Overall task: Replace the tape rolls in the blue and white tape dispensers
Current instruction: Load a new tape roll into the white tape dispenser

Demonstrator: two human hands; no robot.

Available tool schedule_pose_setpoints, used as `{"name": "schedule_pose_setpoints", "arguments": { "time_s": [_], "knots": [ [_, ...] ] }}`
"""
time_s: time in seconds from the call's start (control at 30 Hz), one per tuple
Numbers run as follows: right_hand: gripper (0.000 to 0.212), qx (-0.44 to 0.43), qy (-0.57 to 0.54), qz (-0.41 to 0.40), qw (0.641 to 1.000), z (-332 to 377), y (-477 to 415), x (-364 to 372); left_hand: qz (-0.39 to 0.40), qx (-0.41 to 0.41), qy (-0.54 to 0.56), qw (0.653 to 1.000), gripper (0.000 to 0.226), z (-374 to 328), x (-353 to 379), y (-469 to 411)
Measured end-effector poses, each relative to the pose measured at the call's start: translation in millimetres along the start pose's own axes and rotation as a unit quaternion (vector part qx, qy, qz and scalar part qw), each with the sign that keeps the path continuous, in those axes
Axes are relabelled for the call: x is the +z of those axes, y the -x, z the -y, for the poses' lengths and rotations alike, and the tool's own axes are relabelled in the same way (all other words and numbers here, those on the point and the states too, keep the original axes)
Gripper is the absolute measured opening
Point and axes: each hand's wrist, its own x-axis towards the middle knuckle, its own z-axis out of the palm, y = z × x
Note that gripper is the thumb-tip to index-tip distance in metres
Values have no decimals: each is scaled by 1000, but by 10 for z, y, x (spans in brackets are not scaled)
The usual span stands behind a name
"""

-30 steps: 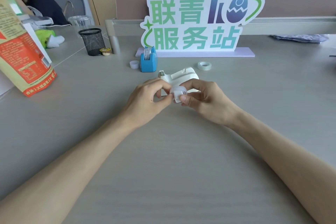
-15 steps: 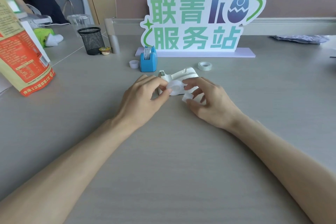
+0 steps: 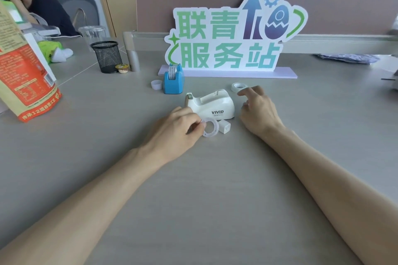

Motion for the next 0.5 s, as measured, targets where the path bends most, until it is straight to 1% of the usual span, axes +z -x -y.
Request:
{"name": "schedule_pose_setpoints", "arguments": {
  "time_s": [0.07,0.17,0.27,0.33,0.43,0.5],
  "knots": [
    [45,25,40,50,998,-43,-162,79,-4,-6,-16,1000,28,6,2,2],
    [49,39,89,85,992,-65,-316,183,-20,-30,-27,999,25,-2,-23,13],
    [48,42,134,116,983,-74,-374,222,-18,-54,-51,997,31,-4,-26,10],
    [46,58,145,112,981,-73,-356,210,-11,-53,-66,996,35,13,-15,3],
    [41,105,134,70,983,-57,-267,165,3,-55,-80,995,37,34,8,2],
    [39,121,124,66,983,-51,-185,112,0,-54,-86,995,38,22,8,-2]
  ]
}}
